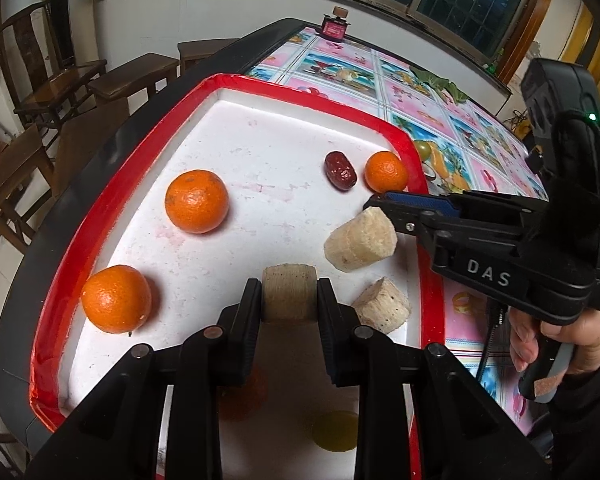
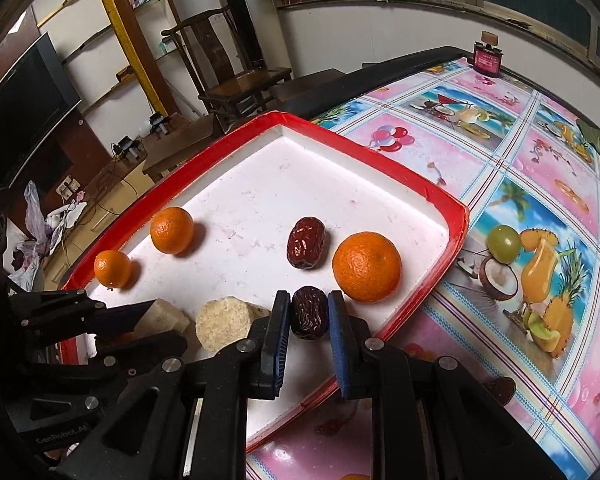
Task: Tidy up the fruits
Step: 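Open the left tool to drop the beige chunk while the right tool releases the date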
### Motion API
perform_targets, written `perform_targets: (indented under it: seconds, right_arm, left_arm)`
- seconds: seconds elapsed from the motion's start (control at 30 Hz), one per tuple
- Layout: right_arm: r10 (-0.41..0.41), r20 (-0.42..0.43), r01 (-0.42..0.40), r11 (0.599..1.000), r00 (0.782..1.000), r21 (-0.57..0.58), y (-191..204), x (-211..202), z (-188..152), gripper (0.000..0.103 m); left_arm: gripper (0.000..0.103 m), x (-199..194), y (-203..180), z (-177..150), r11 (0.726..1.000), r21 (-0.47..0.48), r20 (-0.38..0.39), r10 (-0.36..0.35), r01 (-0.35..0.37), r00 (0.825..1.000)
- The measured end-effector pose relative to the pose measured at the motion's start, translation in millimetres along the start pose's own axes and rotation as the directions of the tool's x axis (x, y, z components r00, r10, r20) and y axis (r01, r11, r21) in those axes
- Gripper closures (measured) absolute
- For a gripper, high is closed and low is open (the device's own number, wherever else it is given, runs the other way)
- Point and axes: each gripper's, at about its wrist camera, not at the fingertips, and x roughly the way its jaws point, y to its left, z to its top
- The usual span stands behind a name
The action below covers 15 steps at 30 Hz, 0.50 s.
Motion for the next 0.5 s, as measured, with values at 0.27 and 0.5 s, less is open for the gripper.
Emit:
perform_targets:
  seconds: [0.27, 0.5]
  right_arm:
    - [0.024, 0.038, -0.025, 1.000, 0.999, 0.016, 1.2, -20.4, -3.0, 0.071]
    - [0.040, 0.108, -0.044, 0.999, 0.993, 0.032, -13.5, -76.0, -26.7, 0.060]
  left_arm:
    - [0.045, -8.0, -1.7, -1.0, 1.000, -0.006, 0.007, -0.001, 0.001, 1.000]
    - [0.045, -28.1, -6.2, -3.5, 1.000, -0.007, 0.040, -0.025, 0.025, 0.999]
